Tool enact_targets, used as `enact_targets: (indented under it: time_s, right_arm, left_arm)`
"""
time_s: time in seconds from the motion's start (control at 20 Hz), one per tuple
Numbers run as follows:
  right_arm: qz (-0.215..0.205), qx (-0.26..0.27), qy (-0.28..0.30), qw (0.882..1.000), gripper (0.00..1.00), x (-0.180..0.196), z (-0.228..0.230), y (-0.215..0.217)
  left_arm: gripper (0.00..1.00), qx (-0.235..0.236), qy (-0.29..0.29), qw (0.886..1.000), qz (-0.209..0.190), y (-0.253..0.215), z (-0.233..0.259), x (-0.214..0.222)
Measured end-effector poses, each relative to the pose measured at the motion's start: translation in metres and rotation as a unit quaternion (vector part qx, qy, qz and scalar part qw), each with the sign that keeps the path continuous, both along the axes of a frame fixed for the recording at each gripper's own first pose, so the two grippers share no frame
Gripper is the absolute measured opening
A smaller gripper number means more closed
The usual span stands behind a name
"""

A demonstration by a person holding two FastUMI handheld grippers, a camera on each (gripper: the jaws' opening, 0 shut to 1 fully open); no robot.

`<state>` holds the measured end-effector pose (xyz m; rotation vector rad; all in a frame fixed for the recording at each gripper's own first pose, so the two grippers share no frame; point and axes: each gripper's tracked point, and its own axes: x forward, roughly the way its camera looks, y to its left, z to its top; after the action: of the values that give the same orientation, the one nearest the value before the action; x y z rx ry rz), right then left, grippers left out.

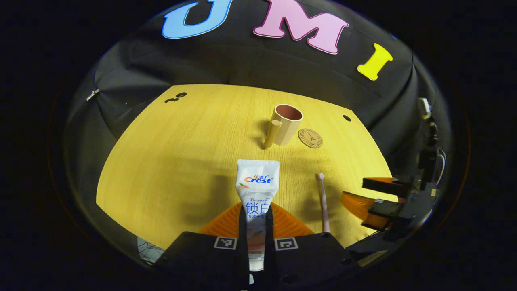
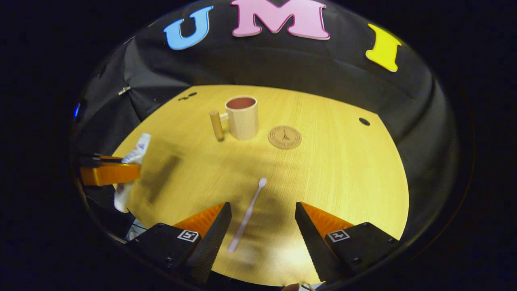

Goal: Put the toothbrush and toothpaste on the desktop into the cup, then pick up the cup and place it on the coaster on the desktop.

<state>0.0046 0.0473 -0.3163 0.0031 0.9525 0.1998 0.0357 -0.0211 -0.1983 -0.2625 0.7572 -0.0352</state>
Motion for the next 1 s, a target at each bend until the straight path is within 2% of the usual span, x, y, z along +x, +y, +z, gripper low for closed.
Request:
enact_targets:
  time_s: [0.2,0.25,0.3,0.5,0.65,0.7,0.75,0.8,0.85,0.9,1.0]
  right_arm:
    - [0.004,0.001,0.051,0.999,0.93,0.003,-0.028,0.013]
    - [0.004,0.004,0.06,0.998,0.78,0.005,-0.032,0.016]
    - [0.002,0.005,0.067,0.998,0.86,0.008,-0.038,0.019]
    - [-0.006,0.003,0.099,0.995,0.79,0.012,-0.05,0.024]
    - [-0.015,0.002,0.12,0.993,0.66,0.012,-0.059,0.027]
    - [-0.017,-0.003,0.129,0.992,0.54,0.01,-0.061,0.026]
    - [-0.02,-0.008,0.138,0.99,0.58,0.007,-0.064,0.026]
    - [-0.026,-0.014,0.145,0.989,0.54,0.007,-0.065,0.024]
    - [-0.033,-0.016,0.144,0.989,0.46,0.009,-0.064,0.024]
    - [-0.041,-0.016,0.15,0.988,0.43,0.01,-0.065,0.026]
    - [-0.044,-0.015,0.155,0.987,0.3,0.009,-0.066,0.026]
  left_arm:
    - [0.2,-0.004,0.005,1.0,0.011,0.004,0.0,-0.013]
    - [0.19,-0.003,0.007,1.0,0.013,0.005,0.0,-0.015]
    - [0.19,-0.004,0.009,1.0,0.016,0.005,-0.002,-0.017]
    - [0.19,-0.005,0.012,1.0,0.024,0.008,-0.003,-0.02]
    - [0.19,-0.003,0.014,1.0,0.025,0.009,-0.004,-0.02]
    - [0.19,-0.003,0.014,1.0,0.024,0.01,-0.005,-0.02]
    - [0.19,-0.003,0.014,1.0,0.024,0.01,-0.004,-0.019]
    - [0.19,-0.005,0.015,1.0,0.024,0.01,-0.005,-0.019]
    - [0.19,-0.006,0.015,1.0,0.023,0.01,-0.005,-0.017]
    - [0.19,-0.006,0.016,1.0,0.023,0.01,-0.006,-0.017]
    - [0.19,-0.009,0.016,1.0,0.02,0.01,-0.007,-0.013]
